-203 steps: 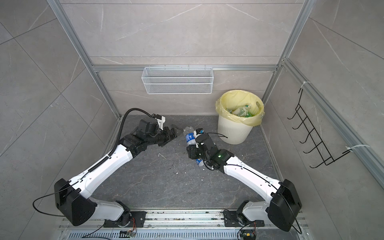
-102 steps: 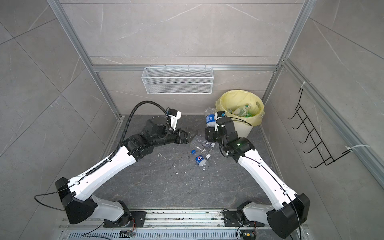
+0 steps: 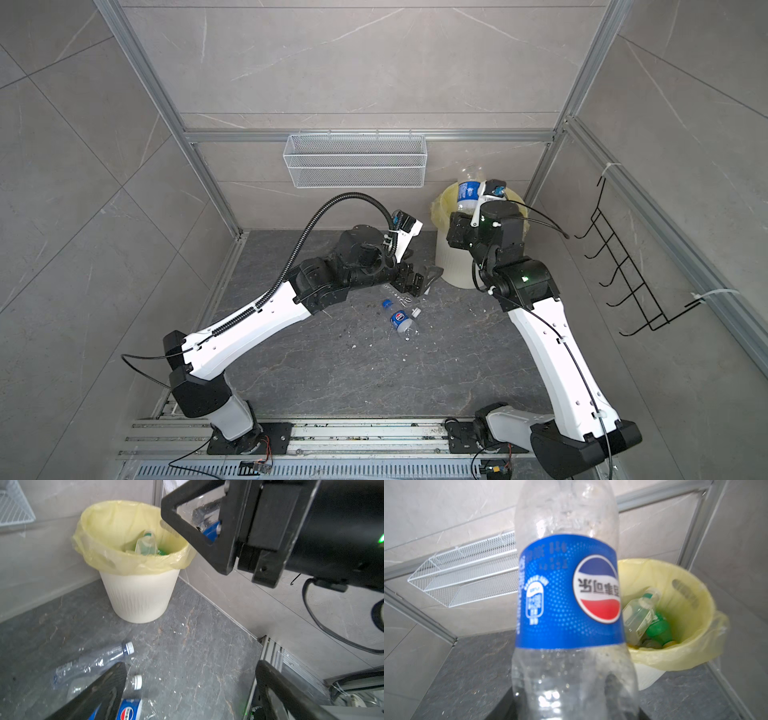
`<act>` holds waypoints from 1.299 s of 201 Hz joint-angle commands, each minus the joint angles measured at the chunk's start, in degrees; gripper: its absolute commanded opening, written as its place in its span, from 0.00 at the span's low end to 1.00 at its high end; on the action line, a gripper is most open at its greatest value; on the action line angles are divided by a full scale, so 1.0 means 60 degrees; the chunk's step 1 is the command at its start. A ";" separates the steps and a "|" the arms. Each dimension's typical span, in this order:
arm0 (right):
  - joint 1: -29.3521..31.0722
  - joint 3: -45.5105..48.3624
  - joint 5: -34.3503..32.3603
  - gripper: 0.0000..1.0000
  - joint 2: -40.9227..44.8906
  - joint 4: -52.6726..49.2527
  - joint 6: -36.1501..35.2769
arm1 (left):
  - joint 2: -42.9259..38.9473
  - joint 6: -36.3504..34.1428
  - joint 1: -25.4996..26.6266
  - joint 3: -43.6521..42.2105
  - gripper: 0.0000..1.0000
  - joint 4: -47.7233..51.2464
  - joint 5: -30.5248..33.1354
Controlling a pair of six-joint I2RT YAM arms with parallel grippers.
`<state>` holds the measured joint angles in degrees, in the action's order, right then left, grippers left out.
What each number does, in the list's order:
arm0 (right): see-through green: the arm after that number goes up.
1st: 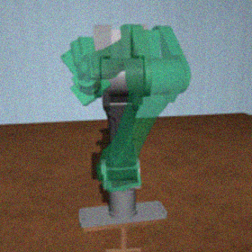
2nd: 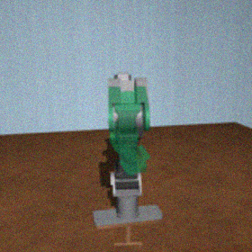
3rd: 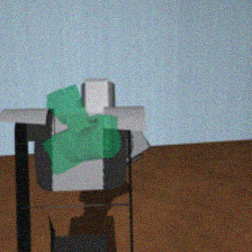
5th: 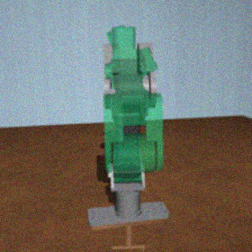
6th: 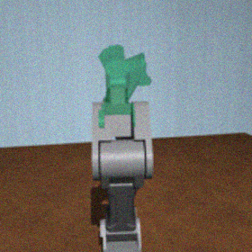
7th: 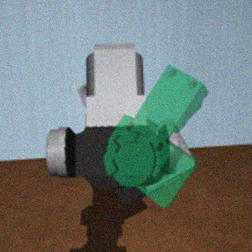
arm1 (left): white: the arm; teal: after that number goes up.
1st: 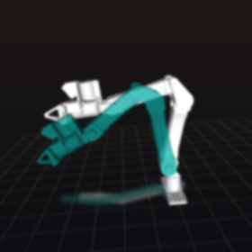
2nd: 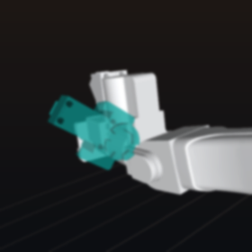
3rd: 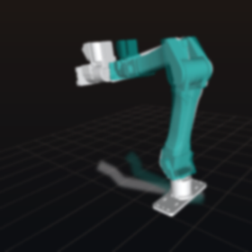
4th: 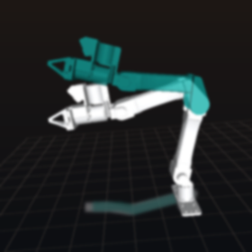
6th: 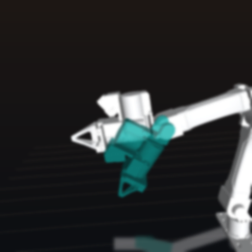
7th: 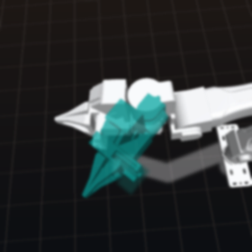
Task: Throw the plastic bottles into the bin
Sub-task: 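Carry the Pepsi bottle over the bin with the right gripper while the left withdraws, then open the right gripper to drop the Pepsi bottle into the bin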
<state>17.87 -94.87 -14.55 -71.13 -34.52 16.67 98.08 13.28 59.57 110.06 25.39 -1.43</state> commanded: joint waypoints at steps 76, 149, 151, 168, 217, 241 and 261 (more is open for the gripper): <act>-0.2798 -0.4075 0.0981 0.64 -0.4139 -0.1774 0.0748 | 0.0056 -0.1517 0.0044 0.0168 1.00 -0.0065 0.0605; -0.3271 -0.3976 0.1851 1.00 -0.3801 -0.1746 0.0884 | -0.0386 -0.1474 0.0029 -0.0627 1.00 -0.0193 0.1067; -0.3271 -0.3956 0.1863 1.00 -0.3785 -0.1735 0.0884 | -0.0382 -0.1461 0.0021 -0.0632 1.00 -0.0182 0.1061; -0.3281 -0.3751 0.2043 1.00 -0.3576 -0.1656 0.0935 | -0.0355 -0.1287 0.0018 -0.0699 1.00 -0.0169 0.1151; -0.3273 -0.2904 0.2346 1.00 -0.2896 -0.1401 0.1128 | -0.0577 -0.0866 -0.0023 -0.1238 1.00 -0.0159 0.1479; -0.3221 -0.2188 0.2676 1.00 -0.2486 -0.1200 0.1314 | -0.0670 -0.0425 -0.0150 -0.1618 1.00 -0.0216 0.1586; -0.3015 -0.1426 0.2685 1.00 -0.2046 -0.1018 0.1327 | -0.0707 0.0172 -0.0352 -0.1982 1.00 -0.0202 0.1531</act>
<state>-1.61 -107.66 -0.08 -87.07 -42.74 23.33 96.55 9.39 58.98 99.74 25.36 6.76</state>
